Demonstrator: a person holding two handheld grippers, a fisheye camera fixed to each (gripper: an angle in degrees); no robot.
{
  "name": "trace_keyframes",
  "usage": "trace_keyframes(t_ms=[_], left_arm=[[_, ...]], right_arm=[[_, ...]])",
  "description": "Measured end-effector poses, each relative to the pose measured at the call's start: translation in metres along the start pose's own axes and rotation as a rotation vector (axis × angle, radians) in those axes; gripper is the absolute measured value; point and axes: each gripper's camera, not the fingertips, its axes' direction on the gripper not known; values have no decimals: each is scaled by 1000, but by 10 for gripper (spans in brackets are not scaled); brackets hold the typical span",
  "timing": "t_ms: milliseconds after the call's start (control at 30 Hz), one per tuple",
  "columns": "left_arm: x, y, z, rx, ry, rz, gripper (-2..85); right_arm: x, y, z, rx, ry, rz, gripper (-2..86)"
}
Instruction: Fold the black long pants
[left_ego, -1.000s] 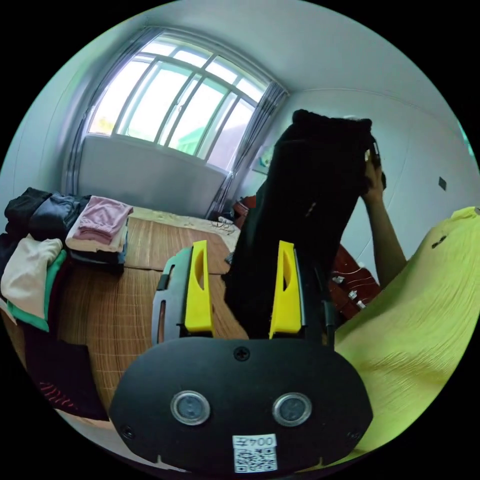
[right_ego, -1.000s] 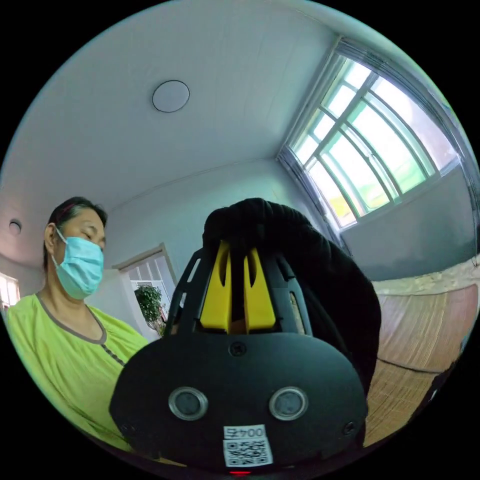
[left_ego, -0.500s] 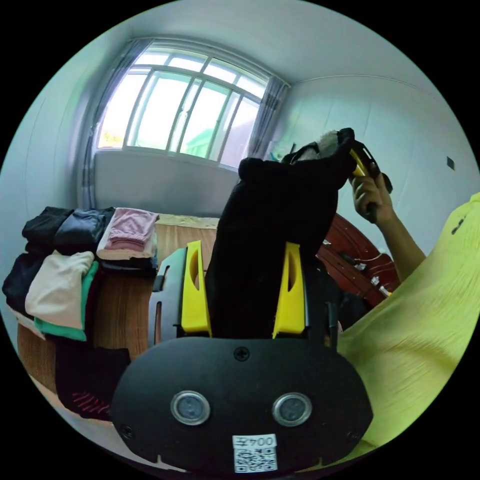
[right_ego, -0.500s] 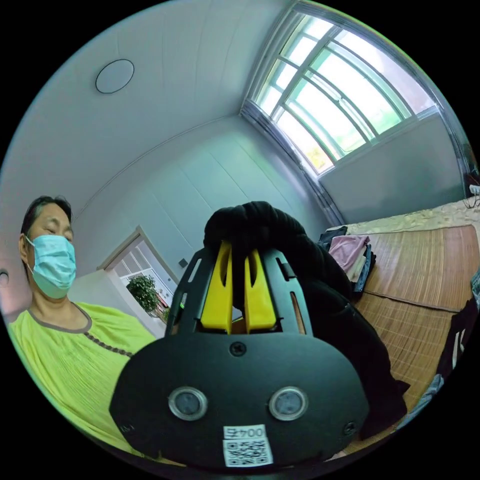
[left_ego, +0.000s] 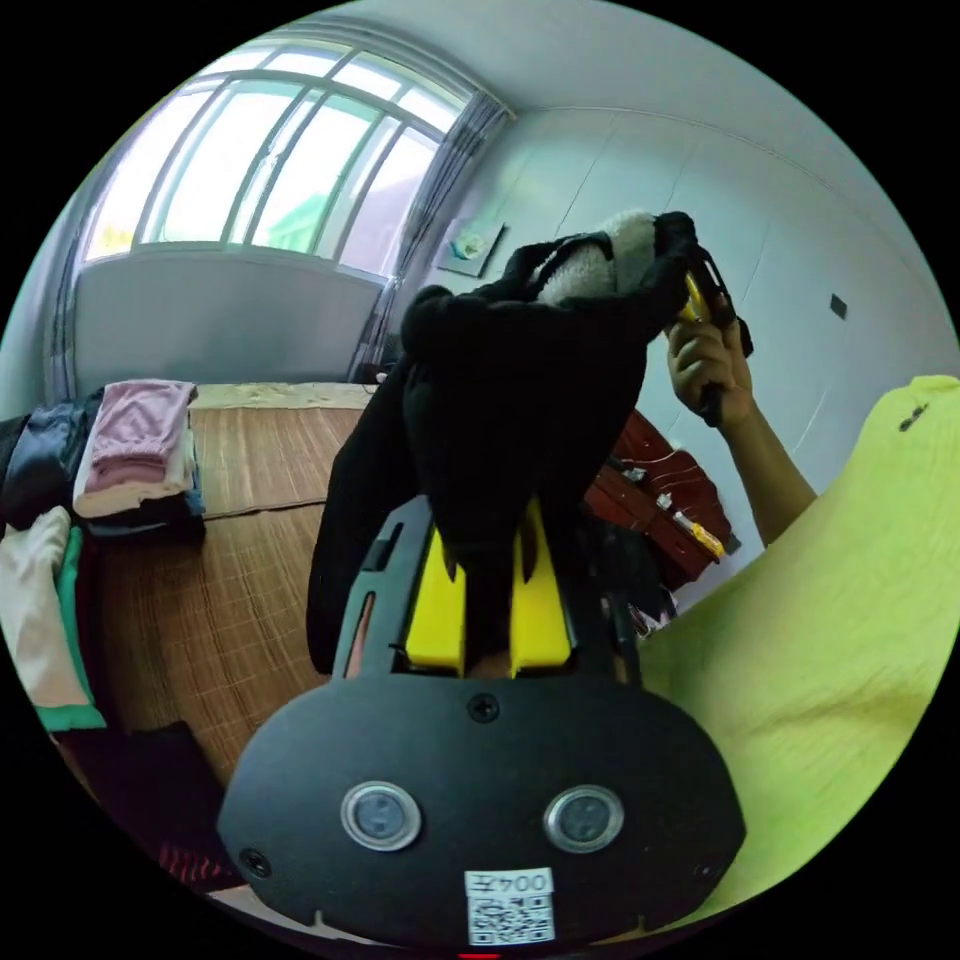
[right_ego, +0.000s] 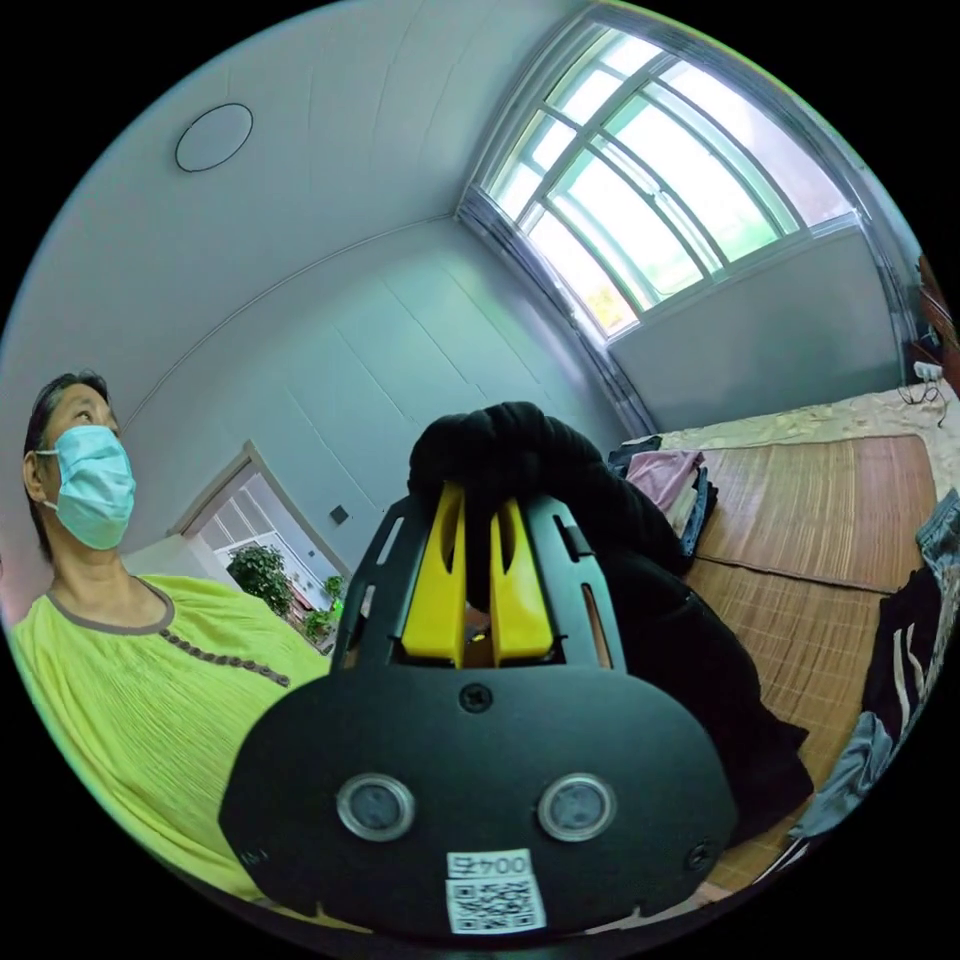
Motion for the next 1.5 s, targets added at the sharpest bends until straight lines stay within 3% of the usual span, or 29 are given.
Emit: trace_keyframes(t_ms=[100, 233, 367, 500, 667, 867, 1167, 1367, 1500], left_arm=[[12, 11, 21, 15, -20, -91, 43], [35, 11, 9, 115, -217, -228, 5], [79, -14, -1, 248, -276, -199, -4], [126, -37, -2, 350, -193, -101, -5], [211, -78, 5, 408, -191, 259, -6], [227, -175, 27, 281, -67, 261, -6], [349, -313, -13, 311, -194, 538, -6], [365, -307, 1, 279, -193, 608, -6], [338, -288, 25, 237, -169, 572, -6]], right_arm=[[4, 14, -9, 1, 113, 37, 39], [1, 37, -15, -109, 366, 46, 39], [-20, 70, -4, -275, 535, -35, 40], [-40, 90, -9, -169, 487, -46, 40], [-58, 92, -26, -9, 443, -69, 42], [-93, 12, -45, -31, 453, -144, 44], [-220, -92, -87, 137, 610, -456, 40], [-242, -106, -107, 156, 639, -491, 39], [-235, -99, -95, 31, 711, -526, 39]])
